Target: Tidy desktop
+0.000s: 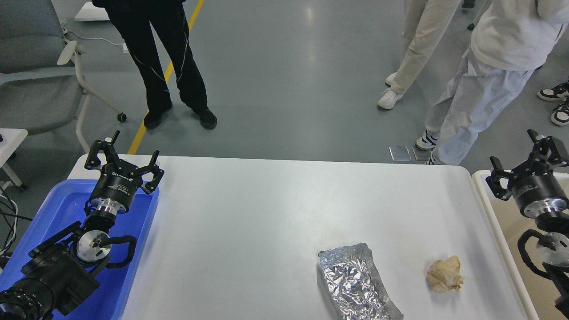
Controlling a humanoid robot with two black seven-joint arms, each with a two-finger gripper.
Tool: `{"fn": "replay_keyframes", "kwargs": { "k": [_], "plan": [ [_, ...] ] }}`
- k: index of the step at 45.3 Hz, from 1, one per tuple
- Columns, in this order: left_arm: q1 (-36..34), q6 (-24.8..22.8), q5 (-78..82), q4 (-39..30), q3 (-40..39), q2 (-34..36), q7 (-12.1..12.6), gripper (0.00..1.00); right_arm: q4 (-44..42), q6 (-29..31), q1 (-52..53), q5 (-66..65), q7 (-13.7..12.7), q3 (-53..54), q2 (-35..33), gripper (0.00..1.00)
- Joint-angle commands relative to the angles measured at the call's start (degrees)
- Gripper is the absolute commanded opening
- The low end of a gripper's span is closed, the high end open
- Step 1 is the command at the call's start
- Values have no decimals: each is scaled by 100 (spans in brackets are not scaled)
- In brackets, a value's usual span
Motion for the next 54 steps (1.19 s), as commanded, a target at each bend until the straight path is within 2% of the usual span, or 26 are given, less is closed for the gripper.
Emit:
{"fn": "replay_keyframes", "kwargs": {
  "k": [1,40,47,54],
  "plan": [
    [-5,0,0,0,0,0,0,100,-3,0,30,8,0,-16,8,99],
    [-5,0,0,0,0,0,0,100,5,-53,152,-80,0,-95,-1,99],
    [3,0,0,0,0,0,0,100,14,-88,442,-150,0,-814,-115,99],
    [3,0,0,0,0,0,0,100,137,-132,802,-168,0,-1465,-607,99]
  ]
}}
